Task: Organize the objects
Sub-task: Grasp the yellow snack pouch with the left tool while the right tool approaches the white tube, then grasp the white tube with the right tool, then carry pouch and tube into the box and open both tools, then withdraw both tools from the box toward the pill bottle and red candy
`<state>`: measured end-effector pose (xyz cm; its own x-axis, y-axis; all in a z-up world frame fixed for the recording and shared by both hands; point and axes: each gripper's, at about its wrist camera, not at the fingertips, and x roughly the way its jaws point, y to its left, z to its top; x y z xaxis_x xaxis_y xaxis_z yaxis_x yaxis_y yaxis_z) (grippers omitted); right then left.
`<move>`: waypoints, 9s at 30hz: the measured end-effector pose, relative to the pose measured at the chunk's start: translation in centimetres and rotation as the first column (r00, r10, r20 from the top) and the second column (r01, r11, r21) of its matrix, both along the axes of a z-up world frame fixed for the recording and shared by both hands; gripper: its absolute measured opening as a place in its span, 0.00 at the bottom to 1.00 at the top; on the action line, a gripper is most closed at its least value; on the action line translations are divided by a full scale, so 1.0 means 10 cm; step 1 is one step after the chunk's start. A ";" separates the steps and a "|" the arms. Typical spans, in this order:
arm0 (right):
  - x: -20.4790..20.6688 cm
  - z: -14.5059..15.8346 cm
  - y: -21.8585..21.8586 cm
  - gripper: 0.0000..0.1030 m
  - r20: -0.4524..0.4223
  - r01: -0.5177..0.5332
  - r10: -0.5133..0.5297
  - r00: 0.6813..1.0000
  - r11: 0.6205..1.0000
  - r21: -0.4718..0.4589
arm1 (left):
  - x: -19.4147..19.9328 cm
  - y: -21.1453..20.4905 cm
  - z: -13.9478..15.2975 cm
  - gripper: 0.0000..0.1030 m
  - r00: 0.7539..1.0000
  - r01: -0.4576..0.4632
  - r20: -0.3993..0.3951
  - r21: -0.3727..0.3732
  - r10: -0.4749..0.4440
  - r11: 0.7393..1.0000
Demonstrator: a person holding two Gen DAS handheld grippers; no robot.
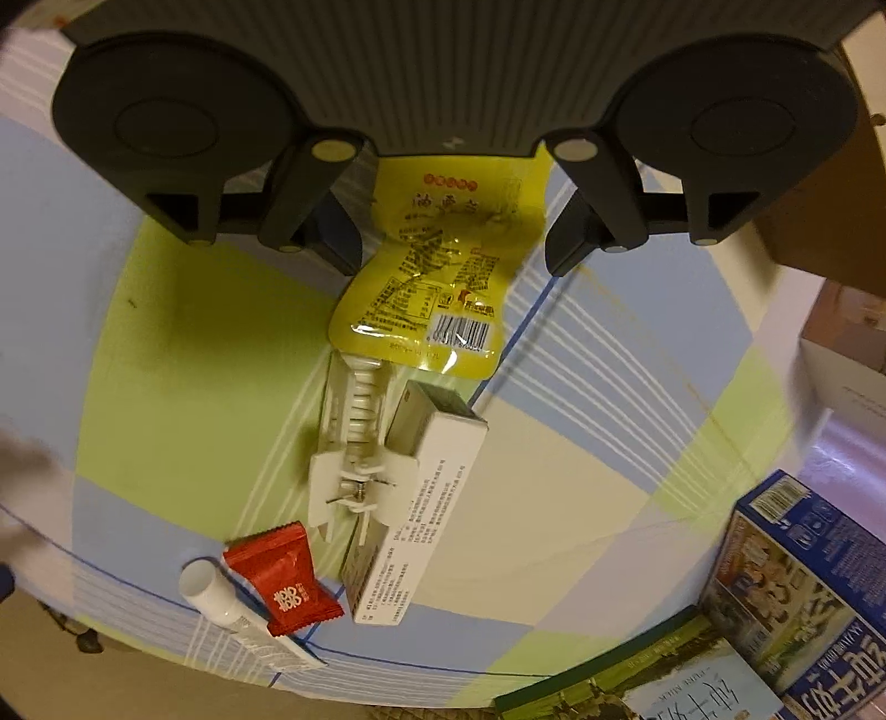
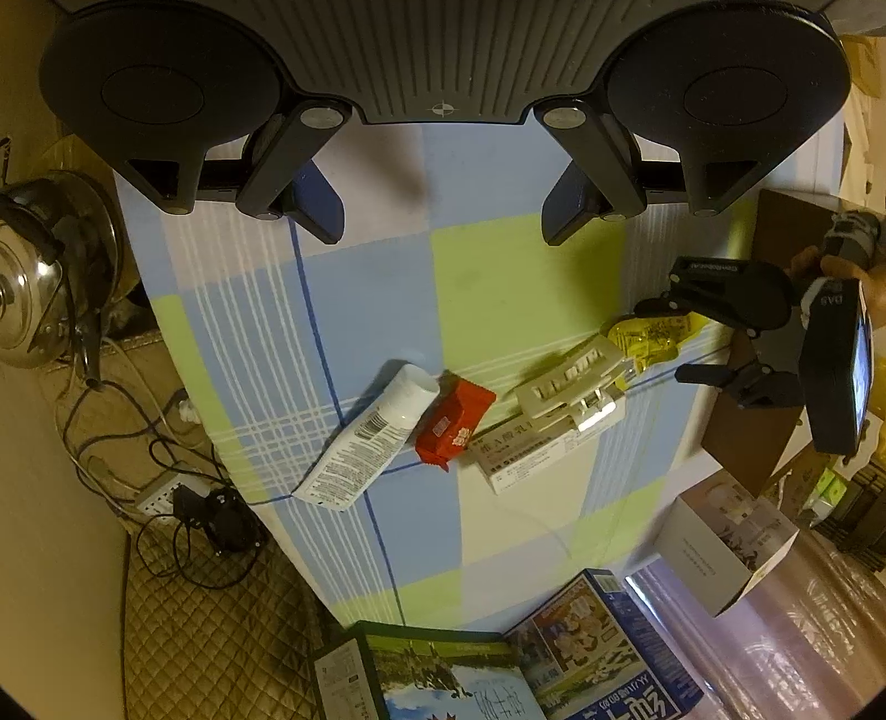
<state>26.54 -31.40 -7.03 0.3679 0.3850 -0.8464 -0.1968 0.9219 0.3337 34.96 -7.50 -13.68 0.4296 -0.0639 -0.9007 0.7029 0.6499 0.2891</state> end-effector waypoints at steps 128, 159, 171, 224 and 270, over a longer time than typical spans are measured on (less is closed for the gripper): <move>-0.47 0.41 1.20 0.34 0.212 -0.338 0.325 0.922 0.941 0.027 | -1.40 1.22 1.45 0.37 0.720 -0.629 -0.217 -0.605 0.660 0.487; -0.35 0.39 3.70 0.34 0.218 -0.536 0.500 0.838 0.829 0.158 | -1.38 3.25 1.58 0.37 0.572 -0.718 -0.130 -0.557 0.810 0.418; 0.14 0.11 4.18 0.34 0.195 -0.490 0.478 0.856 0.872 0.012 | -0.56 3.47 1.18 0.38 0.609 -0.733 -0.133 -0.470 0.782 0.491; 0.34 0.26 4.03 0.45 0.230 -0.400 0.377 0.897 0.914 0.060 | -0.46 3.57 1.35 0.79 0.628 -0.709 -0.071 -0.464 0.775 0.531; -0.84 0.45 2.54 0.45 0.160 -0.395 0.375 0.913 0.911 0.116 | -1.90 2.26 1.35 0.79 0.643 -0.731 -0.134 -0.400 0.754 0.553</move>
<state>18.09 -6.03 -2.48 0.2707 0.6321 -0.7260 -0.5777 0.7100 0.4027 15.96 15.13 -0.13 0.5275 -0.0315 -0.8489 -0.0886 0.9918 -0.0918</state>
